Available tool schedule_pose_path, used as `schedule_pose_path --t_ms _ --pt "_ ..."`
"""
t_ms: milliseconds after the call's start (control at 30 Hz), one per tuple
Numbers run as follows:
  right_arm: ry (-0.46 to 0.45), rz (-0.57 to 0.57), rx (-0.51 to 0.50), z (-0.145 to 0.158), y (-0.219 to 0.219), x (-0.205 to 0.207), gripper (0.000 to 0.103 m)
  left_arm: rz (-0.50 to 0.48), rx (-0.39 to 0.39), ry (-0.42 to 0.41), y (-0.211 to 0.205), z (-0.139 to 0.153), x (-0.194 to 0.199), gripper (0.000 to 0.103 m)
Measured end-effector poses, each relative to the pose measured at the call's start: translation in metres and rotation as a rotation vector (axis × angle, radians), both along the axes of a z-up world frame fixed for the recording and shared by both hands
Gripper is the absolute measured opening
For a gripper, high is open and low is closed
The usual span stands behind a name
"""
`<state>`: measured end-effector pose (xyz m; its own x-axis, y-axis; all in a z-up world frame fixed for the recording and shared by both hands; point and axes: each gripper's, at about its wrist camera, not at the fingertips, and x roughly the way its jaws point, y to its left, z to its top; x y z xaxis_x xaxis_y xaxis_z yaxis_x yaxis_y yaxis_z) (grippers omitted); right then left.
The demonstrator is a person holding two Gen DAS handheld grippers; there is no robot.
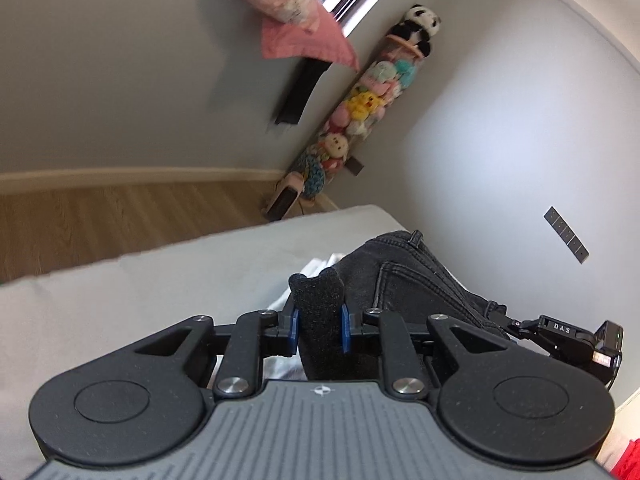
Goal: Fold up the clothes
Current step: 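Carry the jeans with both grippers over the white clothes stack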
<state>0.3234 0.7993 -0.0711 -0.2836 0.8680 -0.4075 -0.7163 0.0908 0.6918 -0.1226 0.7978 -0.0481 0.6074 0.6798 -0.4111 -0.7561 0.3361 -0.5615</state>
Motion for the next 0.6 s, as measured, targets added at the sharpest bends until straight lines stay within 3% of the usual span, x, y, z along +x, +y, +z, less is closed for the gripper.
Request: schedule_pose_path --t_ms 67,233,600 --pt "-0.010 -0.011 -0.017 0.002 0.005 0.000 0.028 -0.010 0.008 0.001 0.003 0.003 0.000 0.022" --pt "-0.024 -0.047 -0.105 -0.020 0.008 -0.002 0.028 -0.013 -0.056 0.018 0.015 -0.031 -0.002 0.022" --pt "-0.029 -0.099 -0.141 -0.050 0.011 -0.002 0.031 -0.035 -0.092 0.044 0.024 -0.056 0.002 0.025"
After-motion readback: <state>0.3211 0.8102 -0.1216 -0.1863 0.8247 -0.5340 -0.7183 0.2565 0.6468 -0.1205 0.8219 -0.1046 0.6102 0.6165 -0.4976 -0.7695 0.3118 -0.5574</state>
